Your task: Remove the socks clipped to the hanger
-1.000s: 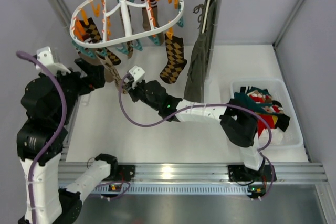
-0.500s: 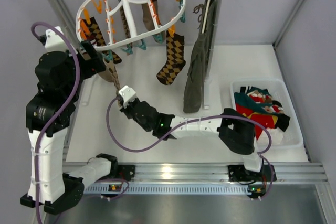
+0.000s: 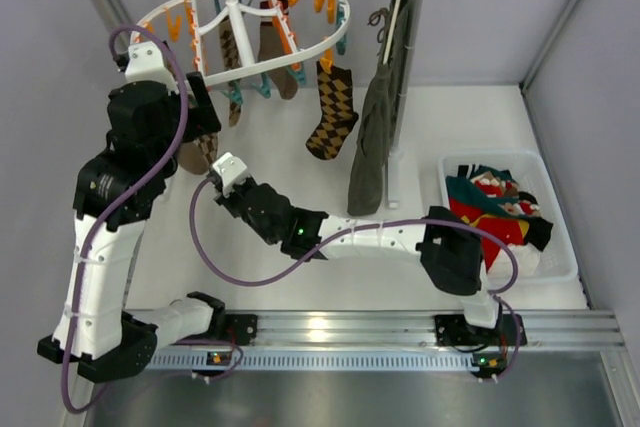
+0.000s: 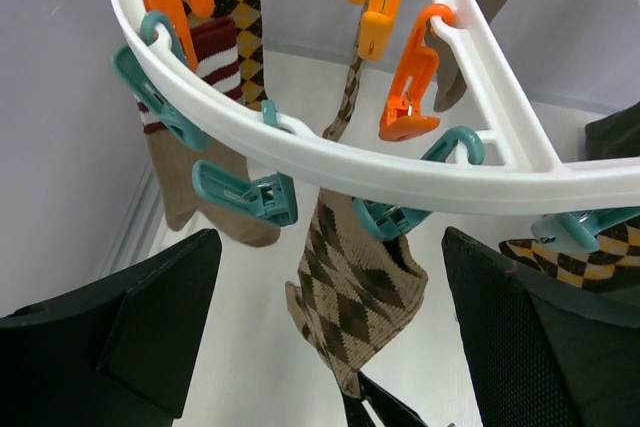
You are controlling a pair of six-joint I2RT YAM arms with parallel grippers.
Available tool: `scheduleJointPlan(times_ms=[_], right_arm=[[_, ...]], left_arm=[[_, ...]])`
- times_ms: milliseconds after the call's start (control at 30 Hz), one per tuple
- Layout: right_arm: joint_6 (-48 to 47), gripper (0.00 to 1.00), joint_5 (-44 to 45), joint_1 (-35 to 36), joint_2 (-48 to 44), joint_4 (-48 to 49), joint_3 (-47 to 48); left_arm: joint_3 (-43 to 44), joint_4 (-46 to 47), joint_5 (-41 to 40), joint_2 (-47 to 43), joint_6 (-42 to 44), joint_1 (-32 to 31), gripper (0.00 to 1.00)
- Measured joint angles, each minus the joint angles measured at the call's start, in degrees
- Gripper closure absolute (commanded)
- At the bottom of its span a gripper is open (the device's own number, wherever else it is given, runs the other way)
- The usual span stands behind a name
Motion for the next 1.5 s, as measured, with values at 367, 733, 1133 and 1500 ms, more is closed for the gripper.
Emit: scheduleJointPlan(times_ms=[367,733,1133,1500], right_arm=[[-0.9,1.00,-0.6,0.3,2.7,-2.3,1.2],[-1.7,1.00,-1.0,0.4,4.3,-4.7,4.3],[-2.3,1.00,-1.0,0.8,4.3,-5.2,4.4],[-2.4,1.00,-1.4,1.7,4.3,-4.9,4.2]], left_arm=[[0.0,-1.1,-9.5,1.7,0.5,-3.1,0.09],[0.9,-2.2,-6.6,0.0,-1.0,-3.4,0.14],[2.2,-2.3,-11.1,6.0,-0.5,-3.5,0.28],[3.1,-2.2,-16.0,8.3,-0.8,-3.5,0.42]])
